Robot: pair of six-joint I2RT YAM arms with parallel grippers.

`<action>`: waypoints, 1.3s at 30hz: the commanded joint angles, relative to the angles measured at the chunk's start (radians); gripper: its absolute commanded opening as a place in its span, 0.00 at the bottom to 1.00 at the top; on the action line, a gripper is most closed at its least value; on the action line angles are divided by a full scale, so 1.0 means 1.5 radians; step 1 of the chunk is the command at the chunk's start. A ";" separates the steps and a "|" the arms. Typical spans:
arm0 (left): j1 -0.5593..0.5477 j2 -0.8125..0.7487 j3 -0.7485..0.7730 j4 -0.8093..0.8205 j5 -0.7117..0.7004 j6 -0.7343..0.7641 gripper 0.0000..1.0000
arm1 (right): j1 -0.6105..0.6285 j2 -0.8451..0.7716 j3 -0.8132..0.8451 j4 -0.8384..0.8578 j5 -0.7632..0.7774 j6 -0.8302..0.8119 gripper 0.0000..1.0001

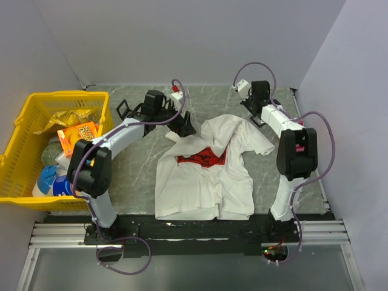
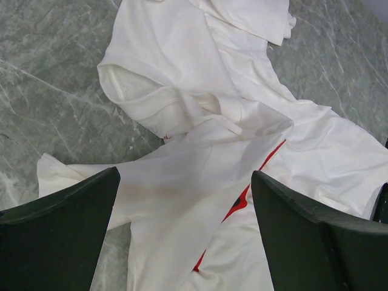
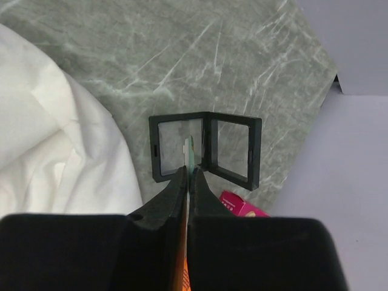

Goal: Remove the brooch from the garment
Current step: Place the brooch in the brooch box.

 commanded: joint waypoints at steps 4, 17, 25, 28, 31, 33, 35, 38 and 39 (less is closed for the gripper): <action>0.010 -0.036 -0.003 0.023 0.020 -0.002 0.96 | 0.003 0.044 0.069 0.054 0.053 -0.034 0.00; 0.013 -0.031 -0.003 0.024 0.021 -0.027 0.96 | -0.006 0.120 0.085 0.087 0.102 -0.039 0.00; 0.013 -0.028 -0.002 0.023 0.019 -0.026 0.96 | -0.017 0.148 0.098 0.090 0.118 -0.038 0.00; 0.013 -0.022 0.000 0.022 0.020 -0.027 0.96 | -0.023 0.153 0.096 0.088 0.116 -0.033 0.00; 0.013 -0.022 -0.001 0.022 0.019 -0.026 0.96 | -0.027 0.145 0.086 0.089 0.104 -0.024 0.00; 0.013 -0.020 -0.001 0.023 0.019 -0.027 0.96 | -0.030 0.141 0.077 0.084 0.098 -0.022 0.00; 0.013 -0.017 0.001 0.023 0.021 -0.028 0.96 | -0.030 0.140 0.071 0.083 0.091 -0.021 0.00; 0.013 -0.014 0.003 0.021 0.022 -0.028 0.96 | -0.031 0.137 0.057 0.080 0.078 -0.020 0.00; 0.013 -0.014 0.001 0.021 0.021 -0.028 0.96 | -0.030 0.138 0.054 0.081 0.077 -0.018 0.00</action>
